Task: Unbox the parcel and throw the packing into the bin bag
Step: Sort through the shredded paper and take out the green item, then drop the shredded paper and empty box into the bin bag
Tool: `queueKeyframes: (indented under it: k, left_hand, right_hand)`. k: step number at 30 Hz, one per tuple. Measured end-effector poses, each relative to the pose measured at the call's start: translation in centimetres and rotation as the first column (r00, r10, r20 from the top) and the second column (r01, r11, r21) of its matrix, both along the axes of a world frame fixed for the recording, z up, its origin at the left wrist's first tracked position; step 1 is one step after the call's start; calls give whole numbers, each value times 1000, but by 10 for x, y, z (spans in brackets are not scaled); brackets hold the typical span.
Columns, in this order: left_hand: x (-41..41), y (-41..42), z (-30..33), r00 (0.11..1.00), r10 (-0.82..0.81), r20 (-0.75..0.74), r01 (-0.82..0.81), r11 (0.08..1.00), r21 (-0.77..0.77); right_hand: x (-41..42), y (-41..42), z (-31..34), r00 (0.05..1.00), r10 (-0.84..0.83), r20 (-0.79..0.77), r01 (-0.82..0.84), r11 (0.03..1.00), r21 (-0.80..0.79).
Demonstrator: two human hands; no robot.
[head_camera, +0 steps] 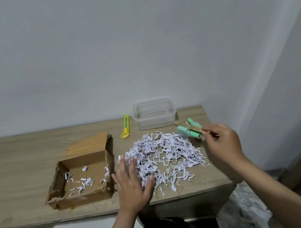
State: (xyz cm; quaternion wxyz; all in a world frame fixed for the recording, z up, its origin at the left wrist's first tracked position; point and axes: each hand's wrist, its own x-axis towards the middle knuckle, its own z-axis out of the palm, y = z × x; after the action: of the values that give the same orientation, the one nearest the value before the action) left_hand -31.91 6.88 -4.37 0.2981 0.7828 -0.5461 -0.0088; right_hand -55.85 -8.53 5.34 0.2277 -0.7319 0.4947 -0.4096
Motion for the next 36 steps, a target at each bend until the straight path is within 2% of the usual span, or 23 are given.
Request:
queueKeyframes:
  k: [3, 6, 13, 24, 28, 32, 36]
  left_hand:
    - [1, -1, 0, 996, 52, -66, -52, 999, 2]
    - [0, -1, -1, 993, 74, -97, -73, 997, 22]
    - [1, -3, -1, 984, 109, -140, -102, 993, 60]
    - [2, -7, 1, 975, 148, -168, -134, 986, 95]
    - [4, -7, 0, 959, 145, -244, -132, 989, 65]
    - [4, -15, 3, 934, 179, -308, -168, 984, 63]
    - [-6, -32, 7, 916, 179, -359, -159, 984, 85]
  right_hand:
    - [-18, -3, -13, 984, -180, 13, 180, 984, 20]
    - [-26, -13, -28, 957, -290, -5, 290, 956, 34]
    - [-13, -46, -53, 918, -395, -47, 397, 907, 142]
    - [-1, -65, -87, 965, -258, -47, 261, 927, 269]
    - [-1, -48, -84, 971, -230, 62, 213, 954, 211]
    - [11, -17, -78, 999, -36, 37, 30, 990, 141]
    - [34, 2, -81, 987, 163, 0, -158, 951, 266]
